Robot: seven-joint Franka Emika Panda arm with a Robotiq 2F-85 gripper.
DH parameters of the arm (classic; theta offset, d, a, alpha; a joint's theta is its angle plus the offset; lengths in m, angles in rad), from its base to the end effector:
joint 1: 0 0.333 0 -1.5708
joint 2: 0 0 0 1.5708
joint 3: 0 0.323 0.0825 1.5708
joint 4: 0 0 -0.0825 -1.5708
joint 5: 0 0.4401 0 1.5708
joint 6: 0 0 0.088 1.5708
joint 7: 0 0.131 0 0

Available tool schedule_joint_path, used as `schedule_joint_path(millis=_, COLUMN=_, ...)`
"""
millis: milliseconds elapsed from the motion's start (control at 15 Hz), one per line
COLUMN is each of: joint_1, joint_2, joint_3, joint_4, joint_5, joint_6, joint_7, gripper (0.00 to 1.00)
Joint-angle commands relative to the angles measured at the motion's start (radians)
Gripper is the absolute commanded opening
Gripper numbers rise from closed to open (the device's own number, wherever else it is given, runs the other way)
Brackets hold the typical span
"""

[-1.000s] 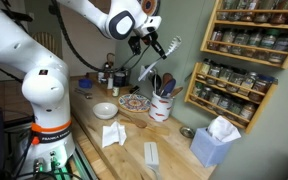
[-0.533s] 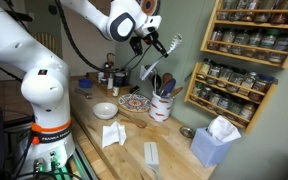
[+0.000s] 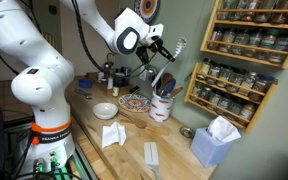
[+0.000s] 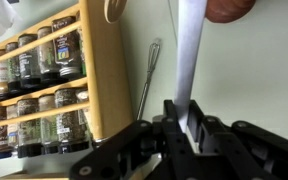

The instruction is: Place the white object in the utensil holder

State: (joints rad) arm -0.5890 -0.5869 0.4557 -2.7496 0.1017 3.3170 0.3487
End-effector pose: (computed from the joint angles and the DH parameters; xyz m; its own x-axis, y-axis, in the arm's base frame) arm 0.4590 -0.0694 0.4737 0.3450 -0.2989 0.8897 -0.3984 -0.9049 -0.1495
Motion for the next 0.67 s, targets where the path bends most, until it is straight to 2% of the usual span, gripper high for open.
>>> schedule_joint_path(millis=0, joint_1=-0.169, joint_2=0.041, joint_3=0.168, joint_4=0.0, joint_5=0.031, joint_6=0.123, joint_7=0.032, gripper=0.04)
schedule_joint_path(millis=200, joint_1=-0.296, joint_2=0.049, joint_3=0.32, joint_4=0.0, joint_5=0.086, joint_6=0.191, joint_7=0.05, gripper=0.04)
schedule_joint_path(millis=400, joint_1=-0.45, joint_2=0.04, joint_3=0.501, joint_4=0.0, joint_5=0.164, joint_6=0.252, joint_7=0.037, gripper=0.04)
schedule_joint_path(millis=600, joint_1=-0.557, joint_2=0.032, joint_3=0.643, joint_4=0.001, joint_5=0.222, joint_6=0.3, joint_7=0.04, gripper=0.04)
